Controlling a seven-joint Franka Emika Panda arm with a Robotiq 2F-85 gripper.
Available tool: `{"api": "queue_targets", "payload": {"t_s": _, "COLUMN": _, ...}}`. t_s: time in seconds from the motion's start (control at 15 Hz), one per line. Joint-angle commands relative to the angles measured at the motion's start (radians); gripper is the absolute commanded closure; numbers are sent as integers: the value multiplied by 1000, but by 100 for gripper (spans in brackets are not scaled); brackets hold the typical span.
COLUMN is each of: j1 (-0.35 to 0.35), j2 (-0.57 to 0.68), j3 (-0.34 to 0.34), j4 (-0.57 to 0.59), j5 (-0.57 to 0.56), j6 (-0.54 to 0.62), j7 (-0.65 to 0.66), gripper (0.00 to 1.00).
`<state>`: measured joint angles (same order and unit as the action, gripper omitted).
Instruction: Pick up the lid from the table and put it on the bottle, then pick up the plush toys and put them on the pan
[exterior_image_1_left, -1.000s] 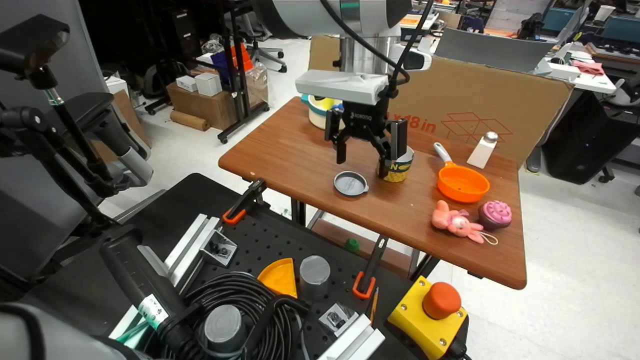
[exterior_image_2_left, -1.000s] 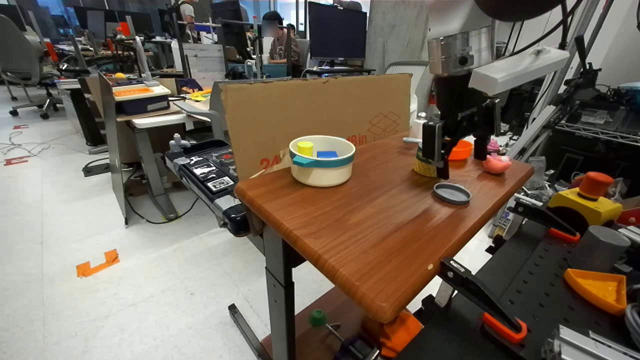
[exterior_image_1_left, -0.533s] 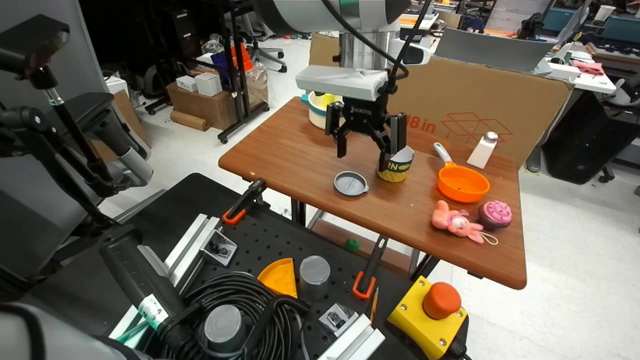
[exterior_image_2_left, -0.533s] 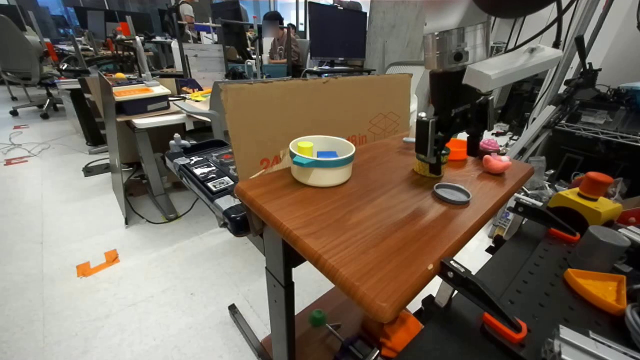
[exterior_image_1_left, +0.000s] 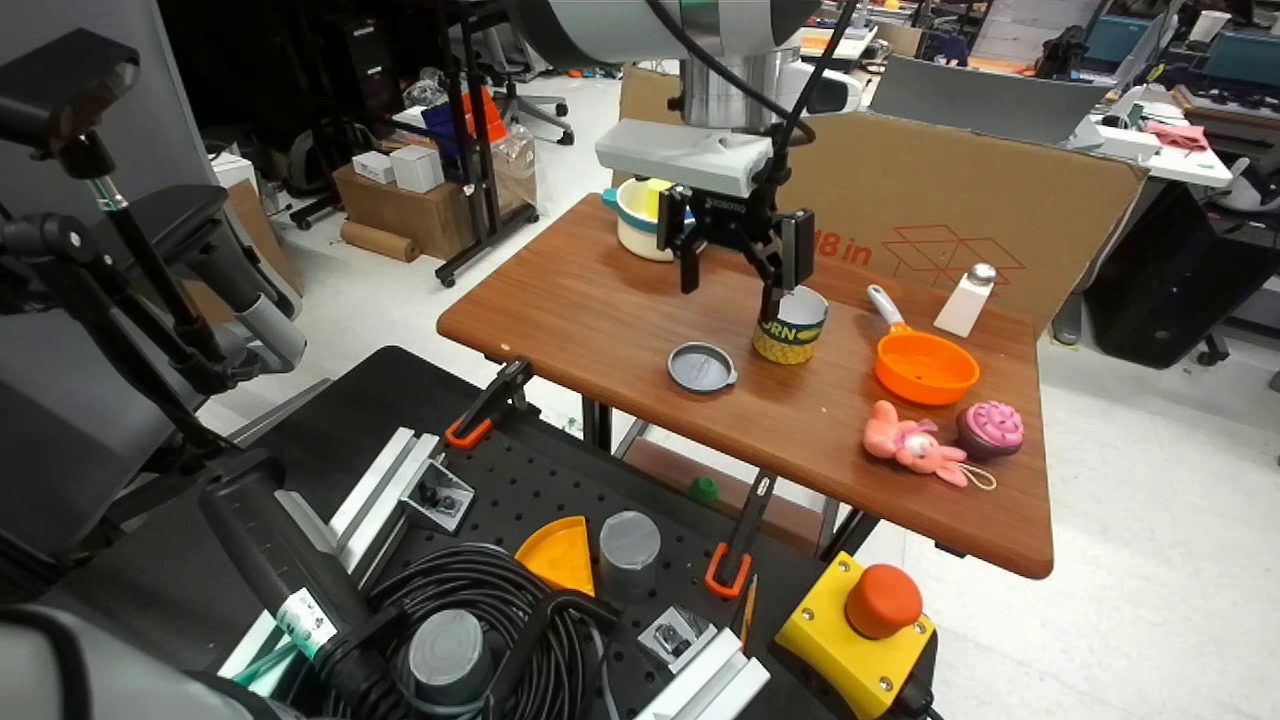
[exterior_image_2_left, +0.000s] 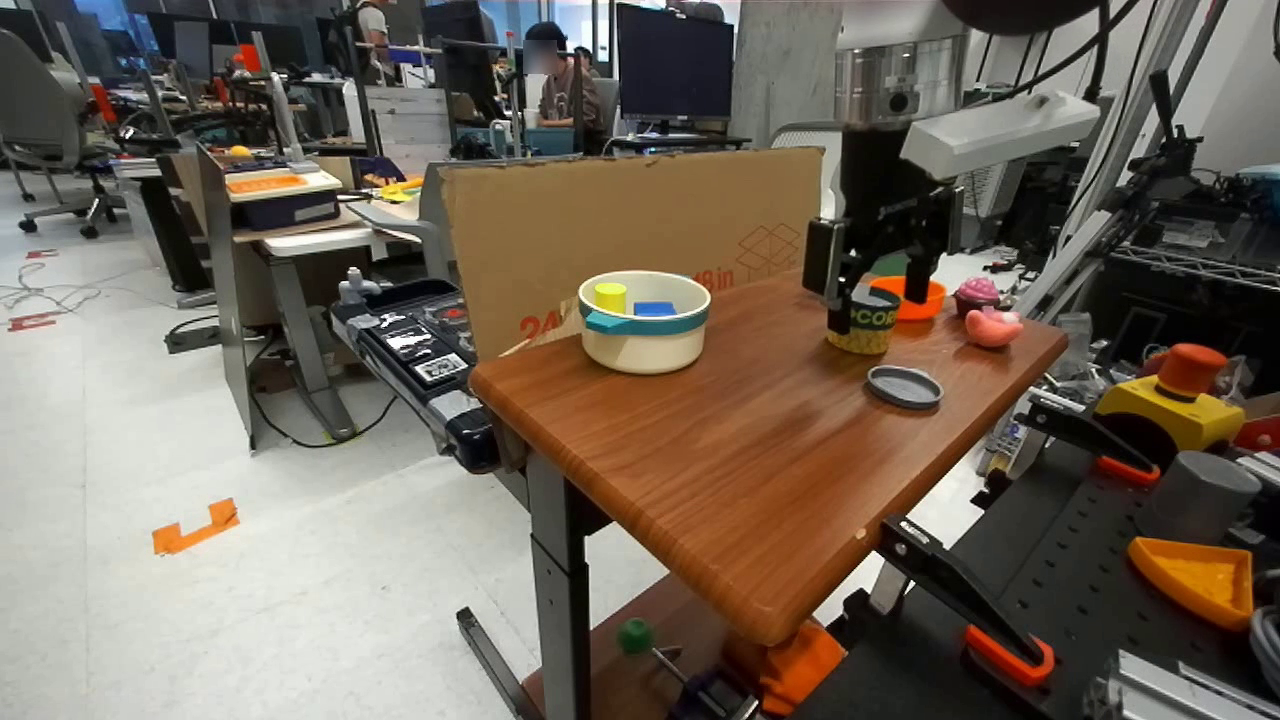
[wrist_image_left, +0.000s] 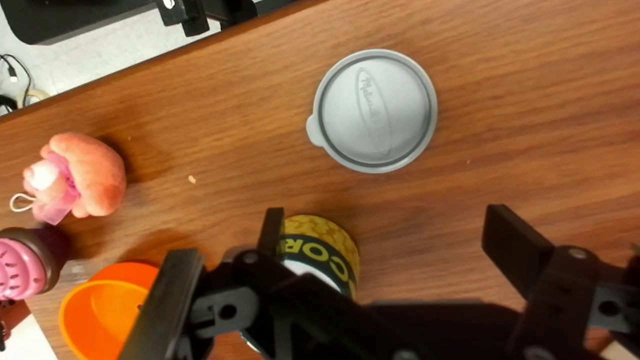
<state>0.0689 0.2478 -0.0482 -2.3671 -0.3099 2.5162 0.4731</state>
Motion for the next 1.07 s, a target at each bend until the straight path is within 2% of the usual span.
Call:
{"api": "queue_targets", "payload": {"t_s": 0.0, "j1": 18, "j2": -13, "j3": -16, "j4": -4, "j5": -12, "j6": -16, "j7": -20, "gripper": 0}}
{"api": "queue_targets", "payload": {"t_s": 0.53, "j1": 3, "j2": -96, "j3": 75, "j4": -56, "j5": 190, "j6": -62, "j7": -238, "gripper": 0}}
{"api": "queue_targets", "payload": {"t_s": 1.0, "j1": -3, "j2": -140, "j3": 65, "j4": -61, "j5": 145, "j6": -148, "j7": -239, "gripper": 0}}
